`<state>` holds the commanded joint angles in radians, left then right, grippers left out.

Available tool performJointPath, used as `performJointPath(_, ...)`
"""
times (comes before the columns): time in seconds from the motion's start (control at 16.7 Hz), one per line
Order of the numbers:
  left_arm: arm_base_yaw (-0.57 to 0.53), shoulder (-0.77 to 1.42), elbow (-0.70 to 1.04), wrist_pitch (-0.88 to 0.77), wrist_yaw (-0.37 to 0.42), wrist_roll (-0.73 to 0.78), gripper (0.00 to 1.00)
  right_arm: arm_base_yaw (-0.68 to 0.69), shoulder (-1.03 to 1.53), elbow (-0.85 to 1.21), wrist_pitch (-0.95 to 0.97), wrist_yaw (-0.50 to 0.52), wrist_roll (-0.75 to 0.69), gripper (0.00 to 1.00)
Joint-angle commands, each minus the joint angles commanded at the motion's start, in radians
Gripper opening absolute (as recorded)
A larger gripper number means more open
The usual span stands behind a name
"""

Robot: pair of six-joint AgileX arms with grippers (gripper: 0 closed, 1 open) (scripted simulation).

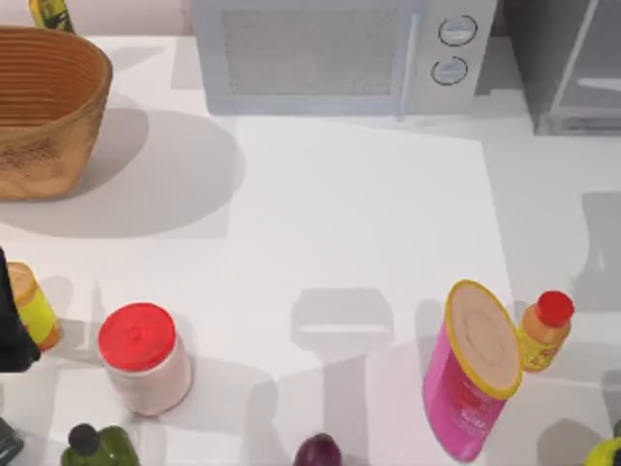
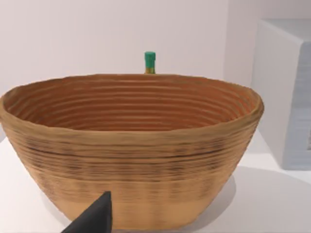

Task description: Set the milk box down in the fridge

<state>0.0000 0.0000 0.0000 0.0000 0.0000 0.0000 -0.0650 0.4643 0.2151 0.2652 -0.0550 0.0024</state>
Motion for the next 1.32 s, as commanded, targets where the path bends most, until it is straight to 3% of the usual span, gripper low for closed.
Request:
performJointPath(0.84,0.0,0.0,0.0,0.0,0.0,0.0,1.0,-0.181,1.411,0.614,0.754,-0.159,0.013,0.0)
performJointPath(1.08,0.0,0.0,0.0,0.0,0.0,0.0,1.0,-0.207,1.645,0.727,0.89,-0.19,0.013,0.0)
performJointPath(1.32,0.0,0.0,0.0,0.0,0.0,0.0,1.0,-0.214,1.711,0.762,0.932,-0.2,0.013,0.0)
